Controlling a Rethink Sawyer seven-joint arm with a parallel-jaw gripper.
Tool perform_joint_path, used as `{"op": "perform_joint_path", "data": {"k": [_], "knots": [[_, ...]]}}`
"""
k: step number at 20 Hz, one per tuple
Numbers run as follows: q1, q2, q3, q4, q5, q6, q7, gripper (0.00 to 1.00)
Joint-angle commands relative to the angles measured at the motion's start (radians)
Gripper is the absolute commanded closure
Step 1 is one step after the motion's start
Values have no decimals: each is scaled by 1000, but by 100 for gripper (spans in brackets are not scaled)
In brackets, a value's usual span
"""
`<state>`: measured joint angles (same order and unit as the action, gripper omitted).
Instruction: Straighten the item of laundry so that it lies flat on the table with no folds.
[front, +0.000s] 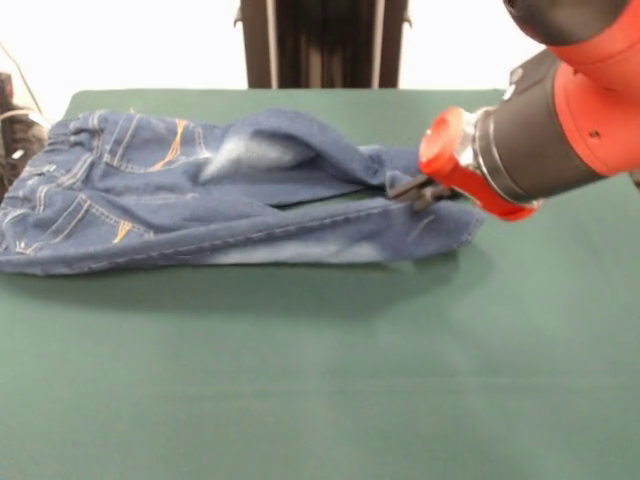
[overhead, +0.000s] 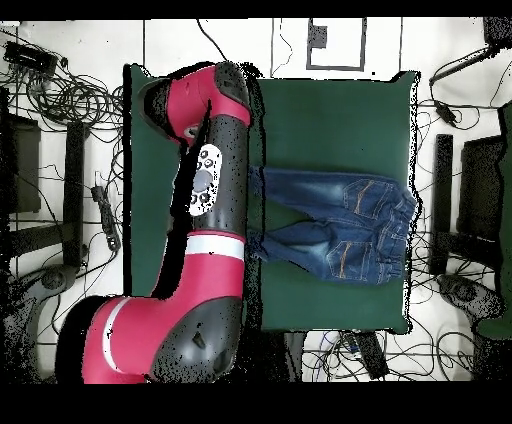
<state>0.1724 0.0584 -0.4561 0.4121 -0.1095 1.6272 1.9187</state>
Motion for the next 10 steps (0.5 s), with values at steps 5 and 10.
{"op": "perform_joint_path", "data": {"k": [5, 10], "knots": [[6, 84, 58, -262, 1, 121, -369, 100], [-9, 172, -4, -412, 34, 111, -478, 100]]}}
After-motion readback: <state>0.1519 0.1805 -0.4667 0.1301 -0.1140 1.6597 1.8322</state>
